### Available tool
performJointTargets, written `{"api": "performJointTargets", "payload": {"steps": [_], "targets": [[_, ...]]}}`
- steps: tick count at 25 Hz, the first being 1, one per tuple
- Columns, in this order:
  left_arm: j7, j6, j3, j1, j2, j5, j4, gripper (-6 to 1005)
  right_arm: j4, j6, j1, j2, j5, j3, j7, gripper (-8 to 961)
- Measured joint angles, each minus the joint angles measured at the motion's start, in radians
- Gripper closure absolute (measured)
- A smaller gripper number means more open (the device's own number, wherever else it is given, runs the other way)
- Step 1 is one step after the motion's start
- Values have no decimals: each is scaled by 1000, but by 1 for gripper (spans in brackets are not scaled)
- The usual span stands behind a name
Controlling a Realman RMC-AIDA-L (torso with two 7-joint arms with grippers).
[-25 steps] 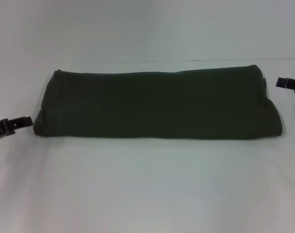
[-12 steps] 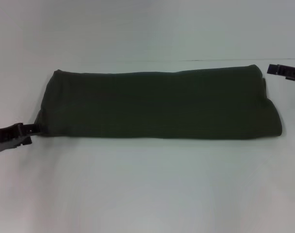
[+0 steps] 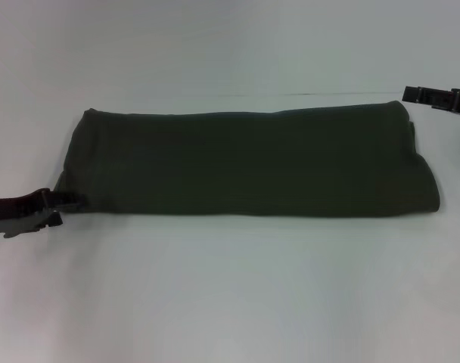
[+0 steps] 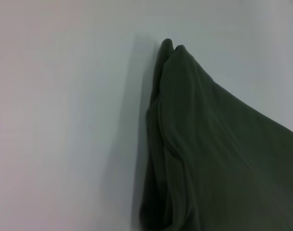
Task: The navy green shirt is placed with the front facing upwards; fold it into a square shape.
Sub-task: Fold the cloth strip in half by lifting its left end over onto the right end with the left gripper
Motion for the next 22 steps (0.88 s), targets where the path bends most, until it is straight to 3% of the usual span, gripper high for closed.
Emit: {"api": "performJointTargets", "payload": {"steps": [22], "targets": [[-52, -49, 2, -38, 7, 43, -54, 313, 0, 7, 3, 1, 4, 0, -3, 84]]}}
